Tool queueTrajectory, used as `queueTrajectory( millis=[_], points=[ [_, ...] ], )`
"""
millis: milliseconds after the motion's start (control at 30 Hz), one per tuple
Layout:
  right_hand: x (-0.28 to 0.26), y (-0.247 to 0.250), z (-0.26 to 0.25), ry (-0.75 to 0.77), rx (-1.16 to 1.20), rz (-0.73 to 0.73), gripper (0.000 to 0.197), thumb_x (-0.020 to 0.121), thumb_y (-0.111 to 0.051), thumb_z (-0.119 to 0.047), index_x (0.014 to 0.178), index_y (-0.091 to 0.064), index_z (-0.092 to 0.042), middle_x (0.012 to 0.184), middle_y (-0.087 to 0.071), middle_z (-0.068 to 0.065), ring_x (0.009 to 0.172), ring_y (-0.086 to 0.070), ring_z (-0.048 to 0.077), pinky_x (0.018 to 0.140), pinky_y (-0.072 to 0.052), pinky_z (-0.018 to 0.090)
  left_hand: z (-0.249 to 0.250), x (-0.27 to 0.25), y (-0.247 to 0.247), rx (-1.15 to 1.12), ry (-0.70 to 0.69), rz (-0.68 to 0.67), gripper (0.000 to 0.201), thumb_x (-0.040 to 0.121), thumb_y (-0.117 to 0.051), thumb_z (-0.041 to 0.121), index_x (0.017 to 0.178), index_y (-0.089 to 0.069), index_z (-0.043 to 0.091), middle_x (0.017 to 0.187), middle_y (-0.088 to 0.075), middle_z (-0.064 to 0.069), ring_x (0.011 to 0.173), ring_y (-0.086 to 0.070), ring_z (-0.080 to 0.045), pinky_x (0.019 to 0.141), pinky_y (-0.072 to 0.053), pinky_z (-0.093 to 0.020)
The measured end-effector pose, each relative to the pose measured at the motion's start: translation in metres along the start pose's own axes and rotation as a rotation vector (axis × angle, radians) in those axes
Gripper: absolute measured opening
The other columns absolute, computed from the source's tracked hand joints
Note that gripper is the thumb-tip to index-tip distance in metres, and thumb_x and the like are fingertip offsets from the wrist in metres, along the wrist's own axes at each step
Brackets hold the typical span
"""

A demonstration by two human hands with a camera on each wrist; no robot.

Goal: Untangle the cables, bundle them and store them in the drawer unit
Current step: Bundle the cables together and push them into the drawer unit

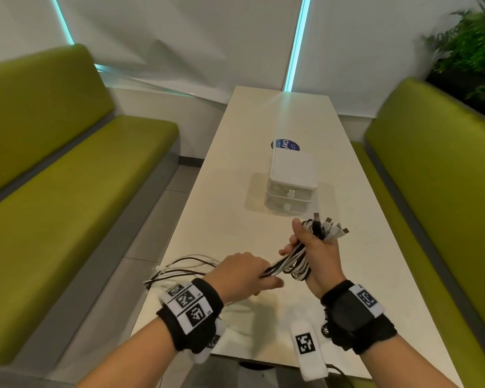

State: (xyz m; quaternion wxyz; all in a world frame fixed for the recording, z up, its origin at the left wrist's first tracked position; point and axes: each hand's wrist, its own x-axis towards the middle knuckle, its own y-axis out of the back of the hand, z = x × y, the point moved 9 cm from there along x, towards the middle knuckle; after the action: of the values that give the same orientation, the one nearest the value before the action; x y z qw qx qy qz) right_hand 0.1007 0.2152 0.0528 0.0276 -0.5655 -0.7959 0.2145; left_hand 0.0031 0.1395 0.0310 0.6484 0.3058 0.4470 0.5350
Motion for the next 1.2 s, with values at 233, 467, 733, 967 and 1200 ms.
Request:
queueTrajectory(
  millis=[233, 467, 733, 967, 1200],
  points=[
    [0.009, 0.006, -0.012, 0.122, -0.102, 0.037, 0.037, 0.089, -0.067, -0.015, 0.062, -0.043, -0.012, 0.047, -0.036, 0.004, 0.037, -0.043, 0.018, 0.051, -0.046, 0.034, -0.065, 0.008, 0.013, 0.319, 0.172, 0.004, 0.036, 0.091, -0.051, 0.054, 0.087, -0.063, 0.02, 0.073, -0.061, 0.005, 0.076, -0.059, -0.021, 0.09, -0.04, -0.039],
    [0.013, 0.022, -0.011, 0.203, -0.273, 0.107, 0.035, 0.088, -0.069, -0.017, 0.064, -0.045, -0.01, 0.042, -0.043, 0.001, 0.039, -0.046, 0.021, 0.049, -0.044, 0.032, -0.1, 0.005, 0.03, 0.206, 0.215, 0.04, 0.039, 0.077, -0.067, 0.062, 0.075, -0.057, 0.024, 0.07, -0.055, 0.006, 0.067, -0.053, -0.015, 0.052, -0.028, -0.026],
    [0.018, 0.027, -0.018, 0.276, -0.428, 0.162, 0.03, 0.087, -0.07, -0.021, 0.072, -0.05, -0.004, 0.044, -0.048, 0.012, 0.037, -0.047, 0.02, 0.041, -0.038, 0.025, -0.1, 0.007, 0.042, 0.156, 0.198, 0.125, 0.036, 0.069, -0.077, 0.056, 0.073, -0.057, 0.026, 0.067, -0.053, 0.01, 0.067, -0.053, -0.015, 0.051, -0.029, -0.025],
    [0.023, 0.055, -0.034, 0.302, -0.457, 0.258, 0.034, 0.087, -0.07, -0.021, 0.063, -0.05, -0.009, 0.043, -0.049, 0.011, 0.04, -0.049, 0.022, 0.05, -0.044, 0.03, -0.092, 0.005, 0.032, -0.356, 0.035, 0.089, 0.025, 0.071, -0.077, 0.052, 0.091, -0.066, 0.04, 0.092, -0.058, 0.016, 0.089, -0.054, -0.003, 0.081, -0.046, -0.026],
    [0.029, 0.078, -0.039, 0.297, -0.482, 0.326, 0.031, 0.086, -0.071, -0.021, 0.065, -0.051, -0.011, 0.046, -0.05, 0.011, 0.037, -0.048, 0.017, 0.051, -0.045, 0.031, -0.133, 0.001, 0.061, -0.472, 0.194, 0.196, 0.021, 0.098, -0.054, 0.029, 0.087, -0.07, 0.02, 0.071, -0.067, 0.003, 0.069, -0.065, -0.009, 0.076, -0.05, -0.031]
  ],
)
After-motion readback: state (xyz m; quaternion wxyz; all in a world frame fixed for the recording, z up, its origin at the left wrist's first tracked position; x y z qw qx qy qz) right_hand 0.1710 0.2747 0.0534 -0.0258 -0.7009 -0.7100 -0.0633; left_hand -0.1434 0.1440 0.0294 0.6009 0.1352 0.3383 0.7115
